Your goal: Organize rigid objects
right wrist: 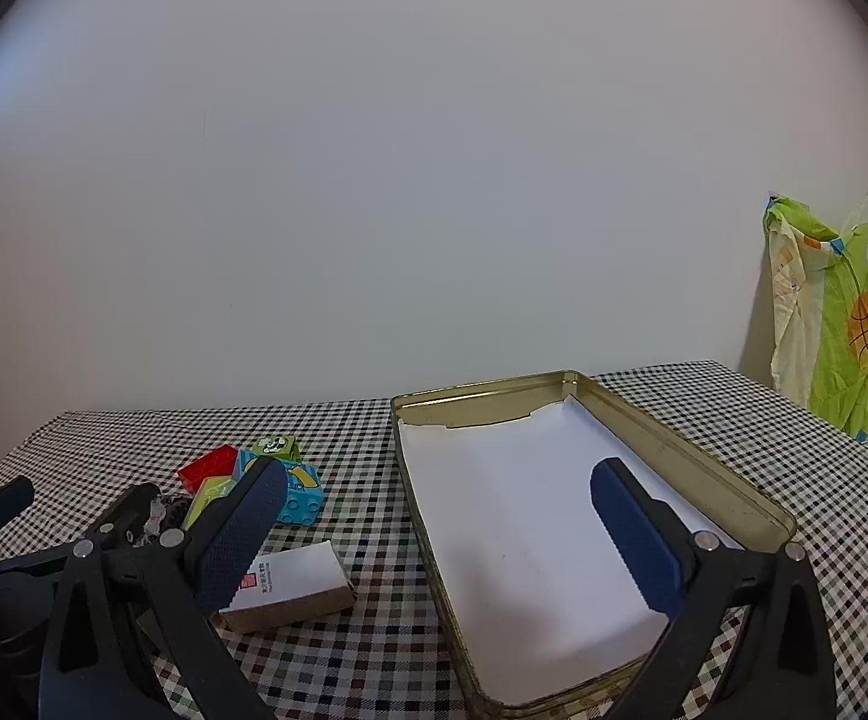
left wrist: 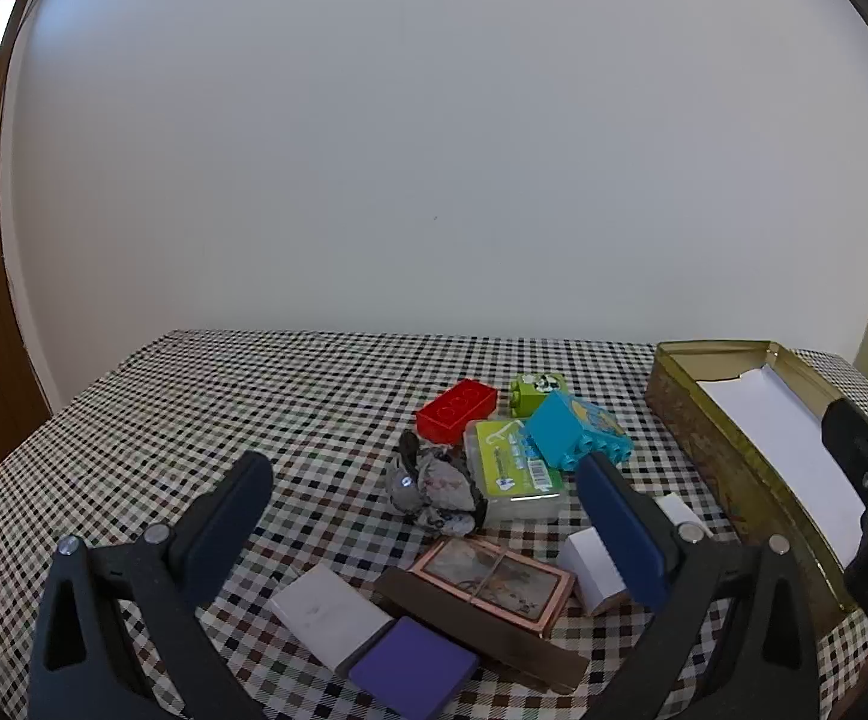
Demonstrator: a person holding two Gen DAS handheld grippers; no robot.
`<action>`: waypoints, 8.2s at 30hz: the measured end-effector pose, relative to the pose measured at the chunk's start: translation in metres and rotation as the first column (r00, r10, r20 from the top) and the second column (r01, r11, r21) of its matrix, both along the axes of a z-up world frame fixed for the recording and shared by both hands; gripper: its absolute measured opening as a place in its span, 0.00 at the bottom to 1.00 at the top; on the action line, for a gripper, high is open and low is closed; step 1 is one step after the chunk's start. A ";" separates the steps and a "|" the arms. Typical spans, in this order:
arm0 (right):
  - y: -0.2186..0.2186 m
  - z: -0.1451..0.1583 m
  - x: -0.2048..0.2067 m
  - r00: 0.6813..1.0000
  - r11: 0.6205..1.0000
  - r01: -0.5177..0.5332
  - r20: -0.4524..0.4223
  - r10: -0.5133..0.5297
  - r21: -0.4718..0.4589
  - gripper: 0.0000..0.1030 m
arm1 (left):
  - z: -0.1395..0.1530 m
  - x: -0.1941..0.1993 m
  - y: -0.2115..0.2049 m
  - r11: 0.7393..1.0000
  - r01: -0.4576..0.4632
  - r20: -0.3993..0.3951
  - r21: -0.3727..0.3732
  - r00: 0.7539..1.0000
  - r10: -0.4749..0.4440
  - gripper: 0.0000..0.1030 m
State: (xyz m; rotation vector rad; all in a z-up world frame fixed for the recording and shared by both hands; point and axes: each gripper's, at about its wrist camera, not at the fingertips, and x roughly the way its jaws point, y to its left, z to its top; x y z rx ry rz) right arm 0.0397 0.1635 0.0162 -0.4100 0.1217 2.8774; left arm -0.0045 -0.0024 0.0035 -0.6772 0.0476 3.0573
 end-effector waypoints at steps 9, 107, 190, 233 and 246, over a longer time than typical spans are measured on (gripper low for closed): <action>0.000 0.000 0.001 1.000 1.000 0.001 -0.007 -0.001 0.006 1.00 | -0.001 -0.001 -0.001 1.000 -0.001 0.004 0.004 1.000 0.001 0.99; -0.064 -0.045 -0.030 0.498 0.547 -0.754 0.226 0.837 -0.364 0.17 | -0.030 0.035 -0.054 0.991 0.120 0.361 0.057 0.923 -0.133 0.94; 0.171 -0.040 -0.068 0.917 0.967 -0.188 0.321 0.235 -0.171 0.17 | -0.005 0.006 0.224 0.924 0.383 0.271 -0.007 0.890 -0.367 0.38; 0.157 -0.009 -0.009 0.999 0.999 0.035 -0.008 -0.035 -0.016 0.82 | 0.013 0.030 0.117 0.991 0.121 -0.004 -0.065 0.993 -0.121 0.99; 0.128 -0.010 0.011 0.999 0.997 0.032 -0.028 -0.034 -0.074 0.82 | 0.009 0.029 0.085 0.995 0.102 0.041 -0.022 0.994 -0.101 0.99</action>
